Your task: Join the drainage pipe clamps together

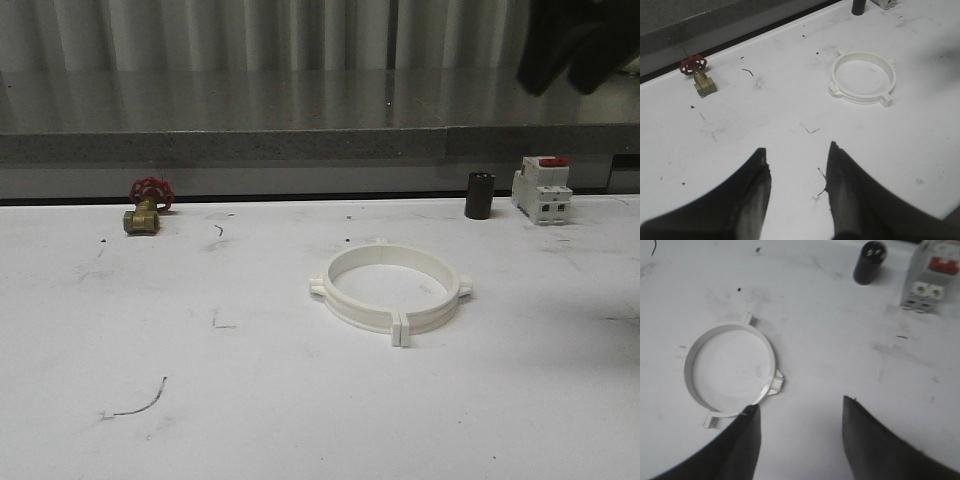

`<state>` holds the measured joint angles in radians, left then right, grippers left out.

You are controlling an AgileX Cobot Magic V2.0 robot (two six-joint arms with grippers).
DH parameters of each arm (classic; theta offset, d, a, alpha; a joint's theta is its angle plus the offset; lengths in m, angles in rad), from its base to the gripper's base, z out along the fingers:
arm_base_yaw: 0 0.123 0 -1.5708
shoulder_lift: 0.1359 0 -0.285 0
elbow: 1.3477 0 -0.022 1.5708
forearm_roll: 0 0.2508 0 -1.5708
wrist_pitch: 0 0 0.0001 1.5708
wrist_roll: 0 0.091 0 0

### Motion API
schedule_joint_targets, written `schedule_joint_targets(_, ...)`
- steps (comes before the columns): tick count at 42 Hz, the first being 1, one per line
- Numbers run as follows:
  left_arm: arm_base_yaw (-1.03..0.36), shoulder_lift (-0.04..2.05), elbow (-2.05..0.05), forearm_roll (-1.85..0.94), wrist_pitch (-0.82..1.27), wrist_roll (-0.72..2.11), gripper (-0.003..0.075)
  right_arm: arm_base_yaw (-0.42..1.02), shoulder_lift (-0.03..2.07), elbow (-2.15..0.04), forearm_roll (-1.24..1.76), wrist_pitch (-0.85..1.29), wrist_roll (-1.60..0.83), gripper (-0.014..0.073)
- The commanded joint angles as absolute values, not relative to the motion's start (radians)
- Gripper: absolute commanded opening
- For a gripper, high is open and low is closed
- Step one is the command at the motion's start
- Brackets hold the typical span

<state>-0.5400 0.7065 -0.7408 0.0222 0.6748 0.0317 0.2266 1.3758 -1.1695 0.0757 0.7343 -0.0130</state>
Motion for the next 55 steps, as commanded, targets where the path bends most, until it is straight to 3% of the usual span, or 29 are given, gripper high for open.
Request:
schedule_joint_targets(1, -0.536, 0.702, -0.767, 0.02, 0.605, 0.031, 0.026, 0.188, 1.181, -1.058, 0.077, 0.597, -0.045, 0.0404)
schedule_joint_targets(18, -0.536, 0.702, -0.767, 0.02, 0.605, 0.031, 0.026, 0.185, 0.551, -0.603, 0.01, 0.567, 0.067, 0.0404)
schedule_joint_targets(29, -0.536, 0.702, -0.767, 0.02, 0.605, 0.031, 0.026, 0.186, 0.442, -0.561, 0.045, 0.633, 0.064, 0.04)
schedule_joint_targets(32, -0.536, 0.702, -0.767, 0.02, 0.605, 0.031, 0.026, 0.186, 0.442, -0.561, 0.044, 0.646, 0.064, 0.0345)
schedule_joint_targets(39, -0.536, 0.702, -0.767, 0.02, 0.605, 0.031, 0.026, 0.186, 0.442, -0.561, 0.044, 0.644, 0.064, 0.0031)
schedule_joint_targets(44, -0.536, 0.702, -0.767, 0.02, 0.605, 0.031, 0.026, 0.186, 0.442, -0.561, 0.043, 0.652, 0.064, -0.0119)
schedule_joint_targets(55, -0.536, 0.702, -0.767, 0.02, 0.605, 0.031, 0.026, 0.186, 0.442, -0.561, 0.043, 0.654, 0.064, -0.0119)
